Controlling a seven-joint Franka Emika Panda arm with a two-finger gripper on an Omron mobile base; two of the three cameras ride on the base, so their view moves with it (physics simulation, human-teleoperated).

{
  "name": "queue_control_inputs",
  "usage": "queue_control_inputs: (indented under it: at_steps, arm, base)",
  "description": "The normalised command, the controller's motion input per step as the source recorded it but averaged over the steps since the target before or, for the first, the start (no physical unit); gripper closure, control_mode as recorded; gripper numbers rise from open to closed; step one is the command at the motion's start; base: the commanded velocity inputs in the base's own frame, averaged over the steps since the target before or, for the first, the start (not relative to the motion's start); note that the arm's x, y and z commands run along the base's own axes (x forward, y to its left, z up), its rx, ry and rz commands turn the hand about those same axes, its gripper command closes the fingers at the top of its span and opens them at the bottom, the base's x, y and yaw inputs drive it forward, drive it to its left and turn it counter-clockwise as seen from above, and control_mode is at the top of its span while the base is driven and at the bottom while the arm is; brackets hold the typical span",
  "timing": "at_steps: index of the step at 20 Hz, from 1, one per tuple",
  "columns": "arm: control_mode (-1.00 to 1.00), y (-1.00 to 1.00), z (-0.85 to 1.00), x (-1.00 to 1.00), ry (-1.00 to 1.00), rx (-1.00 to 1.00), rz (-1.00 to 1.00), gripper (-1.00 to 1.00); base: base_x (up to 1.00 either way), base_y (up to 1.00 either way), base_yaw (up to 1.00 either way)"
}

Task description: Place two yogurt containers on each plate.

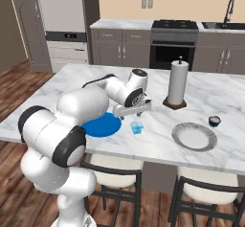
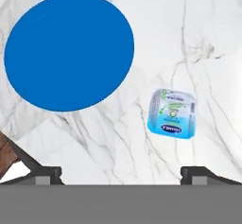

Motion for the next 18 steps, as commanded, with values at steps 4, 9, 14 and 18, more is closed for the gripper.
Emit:
queue_control_inputs:
  at_steps: [4,9,14,18]
  arm:
    - [-1.0,-0.03,-0.28,0.15,0.0,-0.14,-0.07,-1.0]
    - [-1.0,-0.01,-0.25,0.12,0.0,-0.15,-0.07,-1.0]
    - [-1.0,-0.01,-0.19,0.13,0.0,-0.04,-0.03,-1.0]
    - [-1.0,-0.06,-0.12,0.18,0.0,0.0,0.0,-1.0]
  base:
    - [0.0,0.0,0.0]
    - [0.0,0.0,0.0]
    - [0.0,0.0,0.0]
    - [0.0,0.0,0.0]
